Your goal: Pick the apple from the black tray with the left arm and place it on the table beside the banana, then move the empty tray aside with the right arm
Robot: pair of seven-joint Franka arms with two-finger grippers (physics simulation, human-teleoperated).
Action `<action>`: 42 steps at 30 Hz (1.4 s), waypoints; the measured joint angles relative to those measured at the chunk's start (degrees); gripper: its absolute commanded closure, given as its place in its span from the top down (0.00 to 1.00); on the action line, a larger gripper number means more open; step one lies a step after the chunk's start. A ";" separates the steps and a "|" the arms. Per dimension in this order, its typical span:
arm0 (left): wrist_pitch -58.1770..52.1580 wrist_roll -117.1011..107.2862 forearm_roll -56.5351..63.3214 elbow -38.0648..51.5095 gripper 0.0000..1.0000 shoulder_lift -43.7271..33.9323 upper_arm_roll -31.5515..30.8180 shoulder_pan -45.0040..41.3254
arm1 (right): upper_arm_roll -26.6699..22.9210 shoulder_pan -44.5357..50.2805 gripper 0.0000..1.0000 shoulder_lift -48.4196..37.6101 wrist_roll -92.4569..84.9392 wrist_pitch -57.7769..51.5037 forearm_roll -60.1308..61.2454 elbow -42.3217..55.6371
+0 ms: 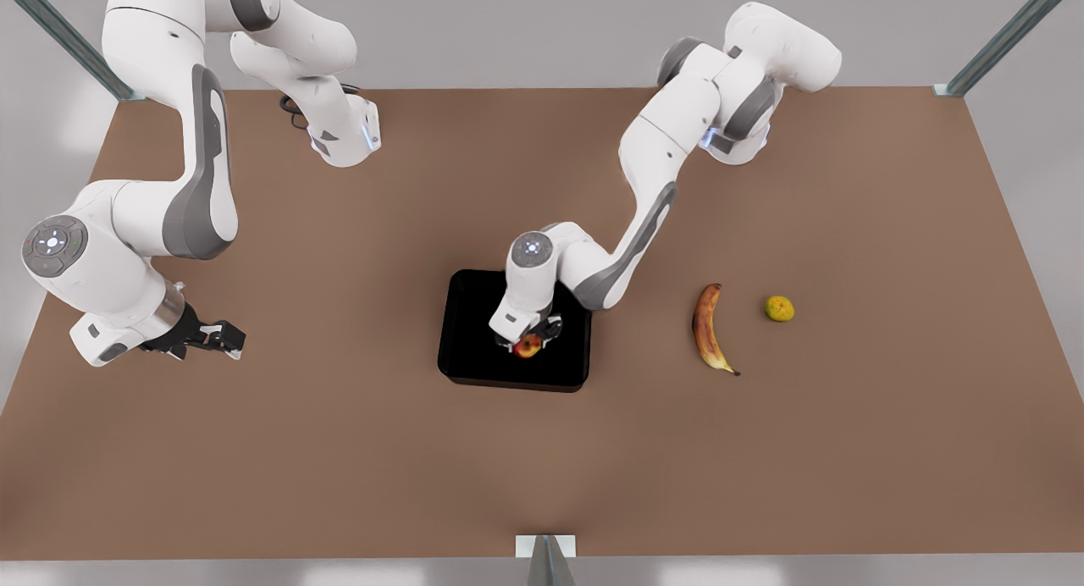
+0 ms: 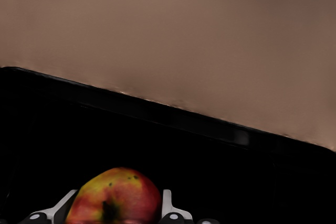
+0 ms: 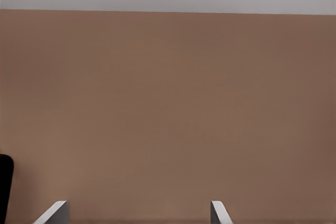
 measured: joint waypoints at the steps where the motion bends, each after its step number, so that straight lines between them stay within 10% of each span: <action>1: -4.41 1.25 -2.37 0.11 0.79 -5.05 -0.15 4.15 | 0.03 0.08 1.00 0.07 0.00 0.00 -0.02 0.01; 7: -20.39 16.65 -7.37 -10.97 0.79 -14.33 0.25 30.50 | 0.17 4.48 1.00 -0.18 0.86 -1.78 -0.09 0.72; 14: -12.15 32.44 -5.98 -21.49 0.80 -10.84 1.23 32.39 | 2.17 19.85 0.97 -0.09 10.74 -9.48 1.61 5.70; 25: -4.14 52.28 -4.65 -25.24 1.00 -10.20 3.32 37.53 | 9.19 20.31 1.00 -3.51 29.39 8.68 8.29 -20.96; 30: -17.34 55.23 -11.37 -9.41 1.00 -23.71 3.65 38.61 | 9.26 20.28 1.00 -0.48 35.41 15.88 8.53 -21.68; 42: -39.70 60.39 -15.13 -16.85 1.00 -37.19 6.56 44.65 | 10.64 20.22 1.00 4.49 41.88 20.64 8.55 -23.24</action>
